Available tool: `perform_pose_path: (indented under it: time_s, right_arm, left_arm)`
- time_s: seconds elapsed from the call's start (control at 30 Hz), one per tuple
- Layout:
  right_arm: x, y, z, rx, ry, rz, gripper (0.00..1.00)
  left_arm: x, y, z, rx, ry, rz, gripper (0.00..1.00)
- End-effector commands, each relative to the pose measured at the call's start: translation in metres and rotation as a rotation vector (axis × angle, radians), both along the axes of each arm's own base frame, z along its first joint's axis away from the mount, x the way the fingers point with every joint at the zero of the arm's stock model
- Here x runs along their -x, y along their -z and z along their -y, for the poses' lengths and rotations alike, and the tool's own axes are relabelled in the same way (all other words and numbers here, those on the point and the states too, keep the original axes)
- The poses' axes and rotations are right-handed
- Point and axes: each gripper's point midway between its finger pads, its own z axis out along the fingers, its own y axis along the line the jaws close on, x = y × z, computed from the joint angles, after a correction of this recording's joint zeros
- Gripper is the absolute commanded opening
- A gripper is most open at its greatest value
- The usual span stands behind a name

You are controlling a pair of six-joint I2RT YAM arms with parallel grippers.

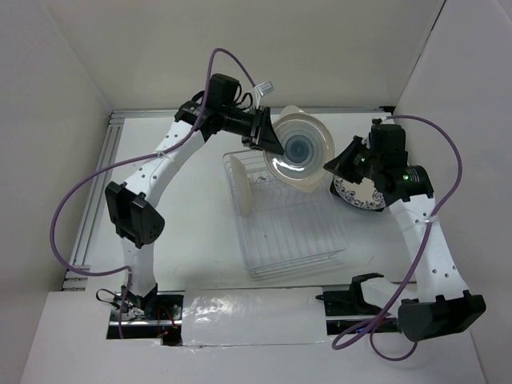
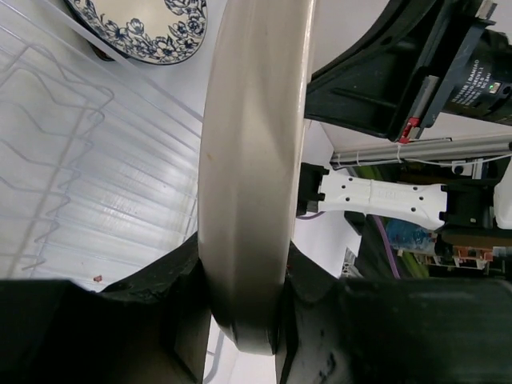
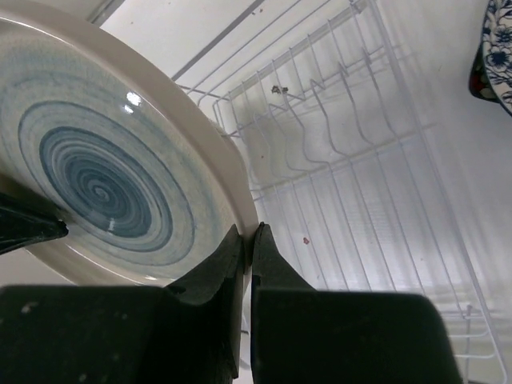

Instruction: Load the plates into the dish rack

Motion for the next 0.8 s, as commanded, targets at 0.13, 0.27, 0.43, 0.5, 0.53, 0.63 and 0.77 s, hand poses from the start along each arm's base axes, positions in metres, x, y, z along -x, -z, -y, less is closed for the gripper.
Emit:
perform_pose_path:
  time_s: [0.13,0.27,0.43,0.5,0.53,0.63,0.77]
  right_arm:
    - [-0.01,-0.058,-0.027,-0.15,-0.155,0.265,0.26]
    - [-0.013,-0.054,-0.025,-0.12,-0.206,0.275,0.66]
    - [-0.006,-0.053,-0.052,-0.236,-0.455,0.283,0.83]
    - [-0.005,-0.055,-0.058,-0.256,-0.51,0.303,0.83]
    - [0.0,-0.055,-0.064,-0.28,-0.552,0.3,0.82]
    - [0.006,-0.066,-0.073,-0.307,-0.635,0.347,0.72]
    - [0.012,-0.078,-0.078,-0.3,-0.673,0.403,0.42]
  left_arm:
    - [0.017,-0.048,-0.019,0.184,0.16,0.036,0.0]
    - [0.021,-0.06,-0.031,0.227,0.199,0.043,0.0]
    - [0.031,-0.07,-0.045,0.307,0.318,0.018,0.0]
    - [0.034,-0.074,-0.048,0.321,0.338,0.023,0.0]
    - [0.034,-0.073,-0.05,0.329,0.351,0.026,0.0]
    - [0.039,-0.076,-0.053,0.348,0.385,0.036,0.0]
    - [0.038,-0.073,-0.052,0.349,0.39,0.025,0.0]
